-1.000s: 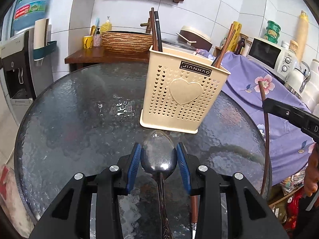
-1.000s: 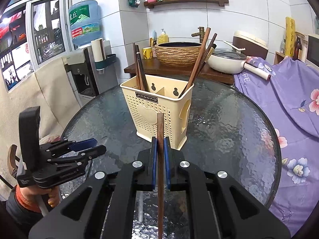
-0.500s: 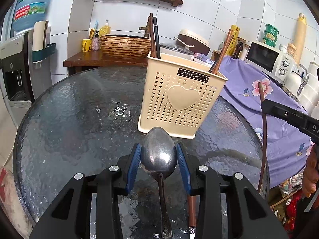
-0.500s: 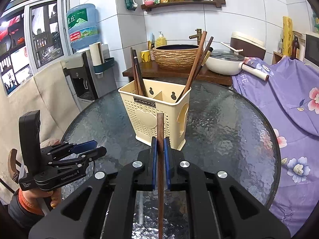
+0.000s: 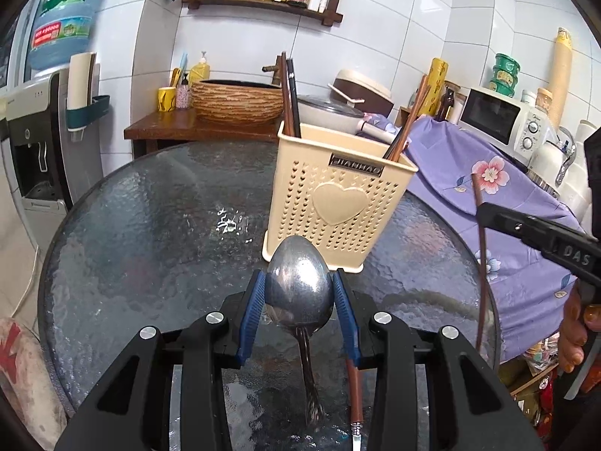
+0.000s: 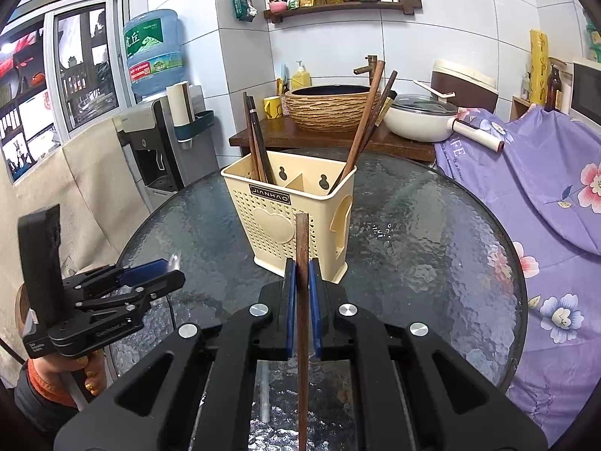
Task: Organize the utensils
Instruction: 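Carry the spoon and chopstick up toward the cream holder with both tools, then lower the spoon and chopstick into the cream holder with both tools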
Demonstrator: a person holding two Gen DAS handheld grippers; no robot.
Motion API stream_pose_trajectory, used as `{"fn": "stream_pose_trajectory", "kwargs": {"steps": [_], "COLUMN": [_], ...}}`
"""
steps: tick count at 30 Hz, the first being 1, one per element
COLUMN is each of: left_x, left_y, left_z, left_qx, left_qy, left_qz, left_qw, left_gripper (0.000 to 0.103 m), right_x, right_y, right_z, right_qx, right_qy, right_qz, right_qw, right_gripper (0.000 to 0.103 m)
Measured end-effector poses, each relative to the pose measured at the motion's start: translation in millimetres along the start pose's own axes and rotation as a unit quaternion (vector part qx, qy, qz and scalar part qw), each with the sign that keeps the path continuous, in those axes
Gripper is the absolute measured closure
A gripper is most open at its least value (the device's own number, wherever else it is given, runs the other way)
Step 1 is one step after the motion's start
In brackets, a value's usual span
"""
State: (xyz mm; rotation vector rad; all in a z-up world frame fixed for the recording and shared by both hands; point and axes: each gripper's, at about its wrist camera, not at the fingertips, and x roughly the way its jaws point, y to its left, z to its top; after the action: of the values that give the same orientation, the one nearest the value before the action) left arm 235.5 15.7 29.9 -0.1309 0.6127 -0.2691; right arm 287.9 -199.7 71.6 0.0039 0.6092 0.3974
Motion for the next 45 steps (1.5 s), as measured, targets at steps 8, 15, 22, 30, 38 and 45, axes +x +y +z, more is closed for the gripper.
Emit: {"fn": "stream_pose_trajectory", "kwargs": {"steps": [8,15,22,30,38,45], "left_x": [-18.5,-19.2,-32.3,-34.8,-33.7,-1.4], "left_y": [-9.1,-6.2,-10.8,-20.5,-29.6,-30.8], "left_z": [3.2,3.4,21.0,76.8,164.8,198.1], "left_qx": [0.019,0.013,0.021,0.028,0.019,0.004], "left_qy": [-0.013,-0.012,-0.037,-0.075,-0.137,-0.157], "left_qz": [-0.001,-0.002,-0.005,-0.01,0.011,0.043], "left_qw": [0.9997,0.9998,0.9991,0.9968,0.9903,0.9867], "left_gripper": [0.066,0.067,0.067,0.067,0.067,0.067], "right_x": [-3.2,-7.3,-20.0,-41.7,-63.1,-56.9], "right_y": [-0.2,0.3,4.4,15.9,23.4,14.8], "right_z": [-0.8,-1.6,8.0,48.0,135.3,197.7], "right_qx": [0.001,0.001,-0.002,-0.022,-0.022,-0.002], "right_qy": [-0.002,-0.006,-0.026,-0.061,-0.108,-0.147], "right_qz": [-0.001,0.0,0.011,0.024,0.043,0.015], "right_qw": [1.0,1.0,1.0,0.998,0.993,0.989], "right_gripper": [0.095,0.095,0.095,0.095,0.095,0.095]}}
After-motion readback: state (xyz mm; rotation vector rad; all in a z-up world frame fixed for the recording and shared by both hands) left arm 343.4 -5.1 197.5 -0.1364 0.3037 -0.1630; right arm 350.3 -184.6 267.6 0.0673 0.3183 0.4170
